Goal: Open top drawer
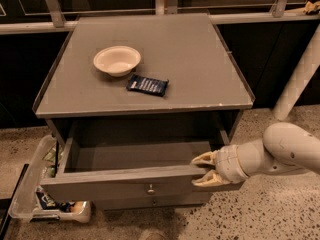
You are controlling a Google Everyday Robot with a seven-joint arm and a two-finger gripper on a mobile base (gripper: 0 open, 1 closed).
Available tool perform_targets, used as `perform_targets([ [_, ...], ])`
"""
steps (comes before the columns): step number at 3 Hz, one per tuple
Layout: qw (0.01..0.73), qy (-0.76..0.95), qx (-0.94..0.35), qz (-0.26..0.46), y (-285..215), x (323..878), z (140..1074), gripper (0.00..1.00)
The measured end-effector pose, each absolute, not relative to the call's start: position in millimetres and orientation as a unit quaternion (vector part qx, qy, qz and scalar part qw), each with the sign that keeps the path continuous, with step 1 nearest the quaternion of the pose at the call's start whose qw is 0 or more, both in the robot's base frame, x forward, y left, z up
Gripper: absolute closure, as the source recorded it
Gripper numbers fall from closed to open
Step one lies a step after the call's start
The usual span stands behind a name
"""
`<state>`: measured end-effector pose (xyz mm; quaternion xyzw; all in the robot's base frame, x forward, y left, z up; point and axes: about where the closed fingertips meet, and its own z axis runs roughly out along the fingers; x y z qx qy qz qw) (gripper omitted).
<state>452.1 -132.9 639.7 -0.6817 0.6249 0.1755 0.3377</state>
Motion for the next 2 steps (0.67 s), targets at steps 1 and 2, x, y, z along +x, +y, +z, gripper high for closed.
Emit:
perform_targets([
  [1,0.338,0.625,-0.682,0.175,-132.9,452.1,639.7,0.59],
  [2,0.338,0.625,-0.682,0.175,-132.9,452.1,639.7,0.35],
])
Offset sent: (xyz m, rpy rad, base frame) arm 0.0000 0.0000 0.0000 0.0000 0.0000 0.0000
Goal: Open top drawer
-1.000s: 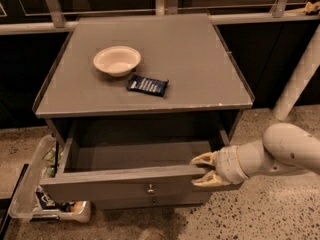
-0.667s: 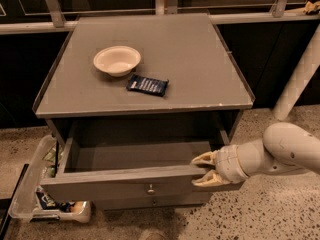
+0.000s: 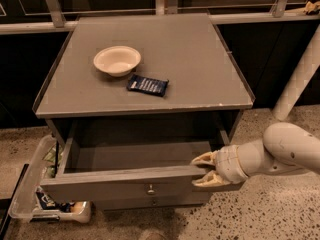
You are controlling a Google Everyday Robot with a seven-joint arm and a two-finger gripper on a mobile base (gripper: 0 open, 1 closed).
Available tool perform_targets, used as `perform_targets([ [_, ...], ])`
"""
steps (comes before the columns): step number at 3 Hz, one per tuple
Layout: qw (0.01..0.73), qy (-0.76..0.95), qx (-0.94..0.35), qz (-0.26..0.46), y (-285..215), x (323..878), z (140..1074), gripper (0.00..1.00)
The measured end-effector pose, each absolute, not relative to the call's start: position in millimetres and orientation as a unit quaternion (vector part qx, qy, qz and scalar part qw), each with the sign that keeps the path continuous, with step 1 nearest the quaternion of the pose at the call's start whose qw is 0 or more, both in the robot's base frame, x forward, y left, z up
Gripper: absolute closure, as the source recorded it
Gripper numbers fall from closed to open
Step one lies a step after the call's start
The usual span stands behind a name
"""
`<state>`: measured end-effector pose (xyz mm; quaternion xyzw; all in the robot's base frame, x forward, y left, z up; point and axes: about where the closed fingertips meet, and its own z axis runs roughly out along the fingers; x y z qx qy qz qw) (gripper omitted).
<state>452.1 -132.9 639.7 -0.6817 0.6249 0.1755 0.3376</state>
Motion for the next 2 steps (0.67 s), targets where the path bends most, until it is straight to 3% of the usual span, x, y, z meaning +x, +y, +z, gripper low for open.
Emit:
perform_targets([
  [1,0.344,0.621,-0.68,0.187,-139.1,439.6,634.6,0.13],
  [2,0.344,0.621,-0.68,0.187,-138.5,439.5,635.8,0.14],
])
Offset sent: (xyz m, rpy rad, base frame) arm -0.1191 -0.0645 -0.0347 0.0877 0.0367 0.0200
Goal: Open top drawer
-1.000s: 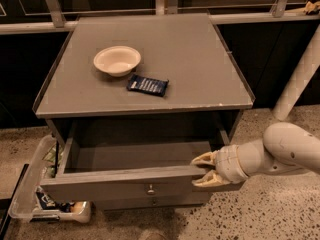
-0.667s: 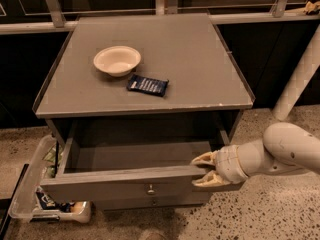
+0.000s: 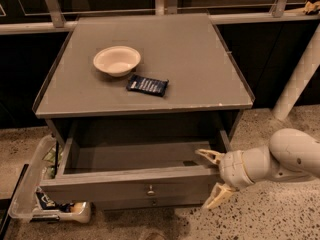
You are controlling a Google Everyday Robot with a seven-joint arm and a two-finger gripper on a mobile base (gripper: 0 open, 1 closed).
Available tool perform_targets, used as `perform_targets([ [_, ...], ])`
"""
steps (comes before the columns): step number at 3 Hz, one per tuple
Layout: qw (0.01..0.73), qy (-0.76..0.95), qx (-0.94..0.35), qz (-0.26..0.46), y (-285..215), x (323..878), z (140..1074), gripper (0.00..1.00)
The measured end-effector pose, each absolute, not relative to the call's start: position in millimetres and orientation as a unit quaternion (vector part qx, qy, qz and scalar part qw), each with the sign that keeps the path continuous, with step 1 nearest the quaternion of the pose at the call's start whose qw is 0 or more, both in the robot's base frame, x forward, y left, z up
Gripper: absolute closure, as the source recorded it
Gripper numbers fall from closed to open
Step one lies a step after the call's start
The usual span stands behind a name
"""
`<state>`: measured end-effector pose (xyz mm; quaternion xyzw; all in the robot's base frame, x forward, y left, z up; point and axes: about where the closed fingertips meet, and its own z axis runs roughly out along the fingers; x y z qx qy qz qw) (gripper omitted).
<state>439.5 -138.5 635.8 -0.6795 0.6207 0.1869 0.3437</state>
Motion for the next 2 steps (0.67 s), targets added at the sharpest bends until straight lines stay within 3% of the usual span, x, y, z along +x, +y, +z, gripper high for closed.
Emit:
perform_targets([
  [2,0.346,0.62,-0.677,0.194,-148.4,417.0,635.9,0.61],
])
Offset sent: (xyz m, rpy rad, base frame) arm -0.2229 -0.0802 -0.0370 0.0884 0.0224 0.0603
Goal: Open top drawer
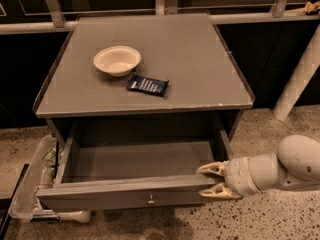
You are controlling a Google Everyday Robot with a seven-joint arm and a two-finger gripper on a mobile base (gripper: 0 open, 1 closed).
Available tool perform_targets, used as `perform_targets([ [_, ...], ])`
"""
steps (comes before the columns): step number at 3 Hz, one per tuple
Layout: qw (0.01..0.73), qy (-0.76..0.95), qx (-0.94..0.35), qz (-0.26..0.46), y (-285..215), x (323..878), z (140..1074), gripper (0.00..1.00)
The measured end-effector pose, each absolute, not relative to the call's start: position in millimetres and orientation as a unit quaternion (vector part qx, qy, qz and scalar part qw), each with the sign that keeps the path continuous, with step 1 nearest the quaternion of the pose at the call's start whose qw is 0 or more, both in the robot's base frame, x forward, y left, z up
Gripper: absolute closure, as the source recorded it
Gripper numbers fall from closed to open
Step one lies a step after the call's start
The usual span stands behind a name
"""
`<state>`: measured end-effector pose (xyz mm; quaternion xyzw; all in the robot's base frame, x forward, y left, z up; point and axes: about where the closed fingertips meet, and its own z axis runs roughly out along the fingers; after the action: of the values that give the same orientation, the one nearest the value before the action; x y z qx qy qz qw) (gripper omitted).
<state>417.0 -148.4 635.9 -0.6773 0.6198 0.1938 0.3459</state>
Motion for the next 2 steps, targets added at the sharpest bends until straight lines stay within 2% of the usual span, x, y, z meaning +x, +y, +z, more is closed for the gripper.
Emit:
perform_targets([
  [1,0.347,0.619,-0.677,0.195,-150.9,406.0,635.4,0.84],
  [2,0.347,0.618,-0.678,0.196,-150.5,405.2,637.6,1.0],
])
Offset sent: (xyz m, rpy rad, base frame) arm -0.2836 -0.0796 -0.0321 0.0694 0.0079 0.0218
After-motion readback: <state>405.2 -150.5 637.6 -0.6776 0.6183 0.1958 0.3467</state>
